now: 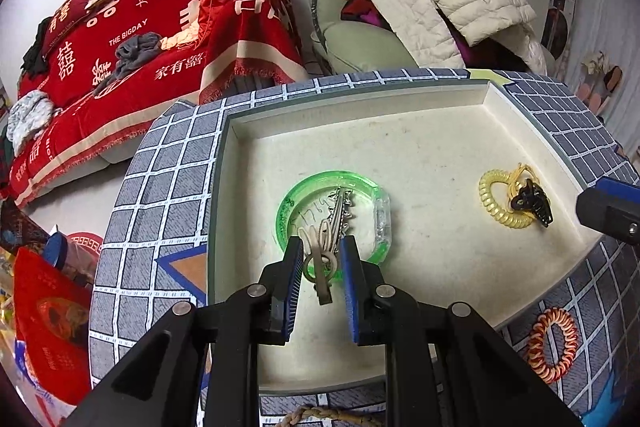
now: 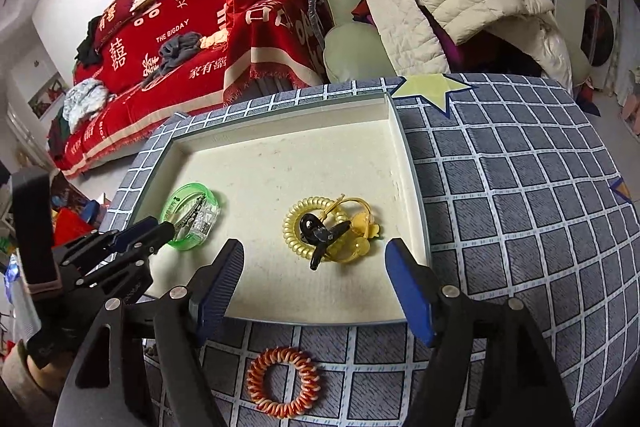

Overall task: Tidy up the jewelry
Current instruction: 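Open both tools to drop the clips into the bangle and onto the coil, then withdraw both open tools from the tray back over the tablecloth, then grasp the silver keychain with the left tool while the right tool grasps the crystal chain, then carry the keychain over the green bangle while the right tool carries the crystal chain over the coil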

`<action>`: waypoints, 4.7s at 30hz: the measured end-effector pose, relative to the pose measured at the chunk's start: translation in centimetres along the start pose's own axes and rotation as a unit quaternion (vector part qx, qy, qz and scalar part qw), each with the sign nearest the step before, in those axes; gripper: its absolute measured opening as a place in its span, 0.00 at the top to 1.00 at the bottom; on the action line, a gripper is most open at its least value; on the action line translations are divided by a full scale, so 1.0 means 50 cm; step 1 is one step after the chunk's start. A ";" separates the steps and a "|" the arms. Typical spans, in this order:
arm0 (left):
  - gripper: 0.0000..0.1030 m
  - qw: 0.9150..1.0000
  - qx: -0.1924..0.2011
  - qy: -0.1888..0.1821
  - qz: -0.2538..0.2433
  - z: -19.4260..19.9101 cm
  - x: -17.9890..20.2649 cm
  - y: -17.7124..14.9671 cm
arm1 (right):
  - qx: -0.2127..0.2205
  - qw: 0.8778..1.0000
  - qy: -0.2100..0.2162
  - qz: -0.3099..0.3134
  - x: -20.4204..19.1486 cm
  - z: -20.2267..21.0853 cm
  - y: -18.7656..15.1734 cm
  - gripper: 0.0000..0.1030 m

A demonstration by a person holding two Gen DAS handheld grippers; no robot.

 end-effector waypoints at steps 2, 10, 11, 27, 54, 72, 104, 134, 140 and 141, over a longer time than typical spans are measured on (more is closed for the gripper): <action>0.60 1.000 0.005 -0.003 0.005 0.010 -0.004 0.000 | 0.002 1.000 0.002 -0.003 0.002 0.008 -0.001 0.26; 0.00 0.998 0.057 0.002 0.015 0.085 -0.012 0.013 | 0.019 0.999 0.013 -0.029 0.011 0.045 -0.008 0.19; 0.00 0.998 0.060 -0.001 0.012 0.095 -0.010 0.012 | 0.023 0.999 0.012 -0.031 0.012 0.053 -0.010 0.18; 0.00 0.998 0.055 -0.023 -0.027 0.214 -0.012 -0.108 | 0.028 0.999 0.020 -0.013 0.006 0.177 -0.091 0.00; 0.00 0.998 -0.010 -0.024 -0.060 0.189 0.062 -0.265 | -0.065 0.997 -0.038 0.009 0.026 0.201 -0.368 0.05; 0.00 0.997 -0.026 -0.028 -0.061 0.154 0.084 -0.263 | -0.073 0.988 -0.075 0.109 -0.029 0.140 -0.363 0.33; 0.68 0.990 -0.018 -0.131 -0.040 0.229 0.105 -0.265 | -0.035 0.997 -0.025 0.061 -0.017 0.218 -0.324 0.91; 0.68 0.992 0.059 -0.111 -0.006 0.313 0.021 -0.103 | 0.036 0.997 0.023 0.068 -0.047 0.287 -0.122 0.91; 0.68 0.994 0.071 -0.087 -0.010 0.291 0.017 -0.018 | 0.036 0.996 0.033 0.070 -0.058 0.258 -0.028 0.91; 0.68 0.994 0.072 -0.081 -0.010 0.288 0.017 -0.007 | 0.036 0.996 0.035 0.067 -0.058 0.251 -0.013 0.91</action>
Point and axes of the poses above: each gripper's, at about its wrist camera, not at the fingertips, and z roughly against the way its jaws point, x to its right, y to its top, the point moved 5 cm from there along -z, roughly the way its jaws point, and after that the axes turned 1 degree about z, right-handed, at the moved point
